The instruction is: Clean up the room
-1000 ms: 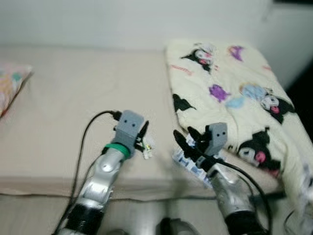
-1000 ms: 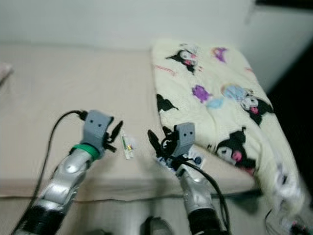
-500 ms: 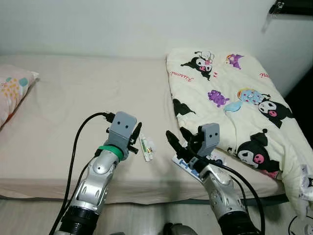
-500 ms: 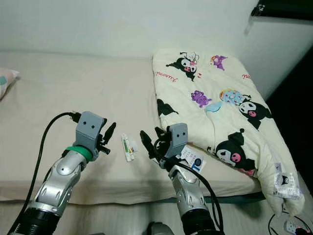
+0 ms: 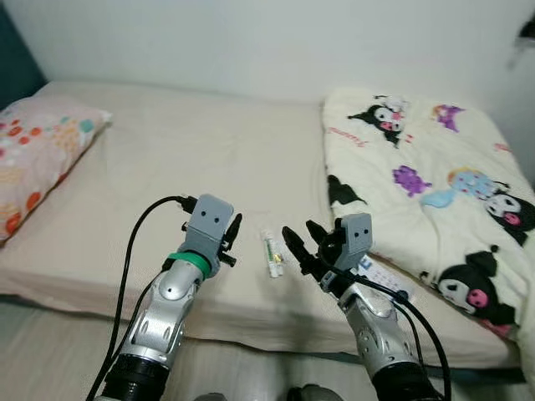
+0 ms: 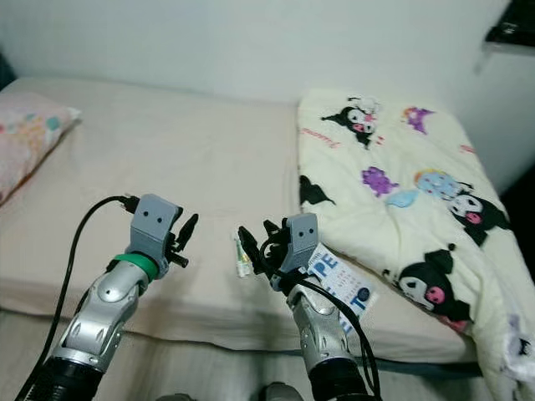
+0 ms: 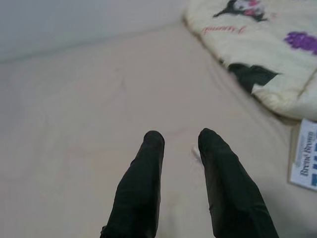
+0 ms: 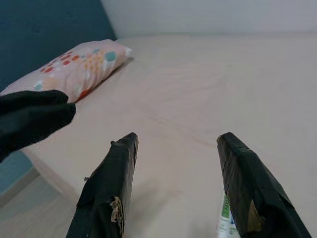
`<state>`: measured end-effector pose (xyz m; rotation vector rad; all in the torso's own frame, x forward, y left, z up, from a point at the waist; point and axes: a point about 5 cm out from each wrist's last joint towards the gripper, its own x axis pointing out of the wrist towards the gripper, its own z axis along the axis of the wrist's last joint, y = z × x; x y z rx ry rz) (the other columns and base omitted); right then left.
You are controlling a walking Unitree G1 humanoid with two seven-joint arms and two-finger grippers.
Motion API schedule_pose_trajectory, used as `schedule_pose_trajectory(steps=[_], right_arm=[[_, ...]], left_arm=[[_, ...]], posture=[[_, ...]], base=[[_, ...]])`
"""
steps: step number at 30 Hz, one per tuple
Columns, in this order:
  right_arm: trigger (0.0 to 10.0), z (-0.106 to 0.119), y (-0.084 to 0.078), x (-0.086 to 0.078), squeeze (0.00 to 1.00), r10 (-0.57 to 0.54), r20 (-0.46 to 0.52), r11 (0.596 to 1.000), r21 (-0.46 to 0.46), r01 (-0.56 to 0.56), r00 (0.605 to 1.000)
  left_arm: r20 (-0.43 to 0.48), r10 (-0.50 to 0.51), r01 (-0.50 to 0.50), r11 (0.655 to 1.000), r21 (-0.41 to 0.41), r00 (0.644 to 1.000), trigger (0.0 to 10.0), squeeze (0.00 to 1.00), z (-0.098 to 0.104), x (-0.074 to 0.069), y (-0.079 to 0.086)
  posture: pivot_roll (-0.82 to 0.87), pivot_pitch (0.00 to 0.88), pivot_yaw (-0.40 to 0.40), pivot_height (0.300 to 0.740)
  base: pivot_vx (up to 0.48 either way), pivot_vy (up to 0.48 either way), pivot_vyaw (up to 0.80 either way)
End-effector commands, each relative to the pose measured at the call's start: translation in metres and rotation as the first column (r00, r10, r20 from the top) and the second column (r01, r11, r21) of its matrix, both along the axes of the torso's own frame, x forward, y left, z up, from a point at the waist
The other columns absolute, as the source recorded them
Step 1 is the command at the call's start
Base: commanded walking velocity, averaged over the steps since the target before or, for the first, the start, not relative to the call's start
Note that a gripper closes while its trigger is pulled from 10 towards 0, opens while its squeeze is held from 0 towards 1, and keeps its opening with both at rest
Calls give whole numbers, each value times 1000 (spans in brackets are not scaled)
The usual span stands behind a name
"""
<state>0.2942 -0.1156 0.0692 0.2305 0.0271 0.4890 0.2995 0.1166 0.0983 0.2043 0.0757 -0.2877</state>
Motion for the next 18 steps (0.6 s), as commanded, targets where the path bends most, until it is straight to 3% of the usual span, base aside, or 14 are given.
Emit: schedule_pose_trajectory(steps=[1,6,13,18], right_arm=[[10000,-6,-2,-3,0,-3,-26,1000,-11,3,1000],[10000,-5,-5,-2,0,16,-27,999,-32,-17,999],[10000,-3,-16,2,0,-17,-24,998,-58,15,1000],[10000,-4,-29,7,0,-129,-29,989,-74,127,991]], left_arm=[[-18,12,-12,1000,-10,1000,10000,0,-5,0,1],[-34,74,-76,996,-57,997,10000,0,-7,6,4],[-43,84,-87,994,-69,996,10000,0,-9,8,4],[-42,58,-61,996,-62,997,10000,0,-9,11,0]], posture=[[-37,0,19,740],[-37,18,-14,740],[-42,23,-14,724],[-47,23,10,719]], base=[[0,0,525],[0,0,521],[0,0,479],[0,0,0]])
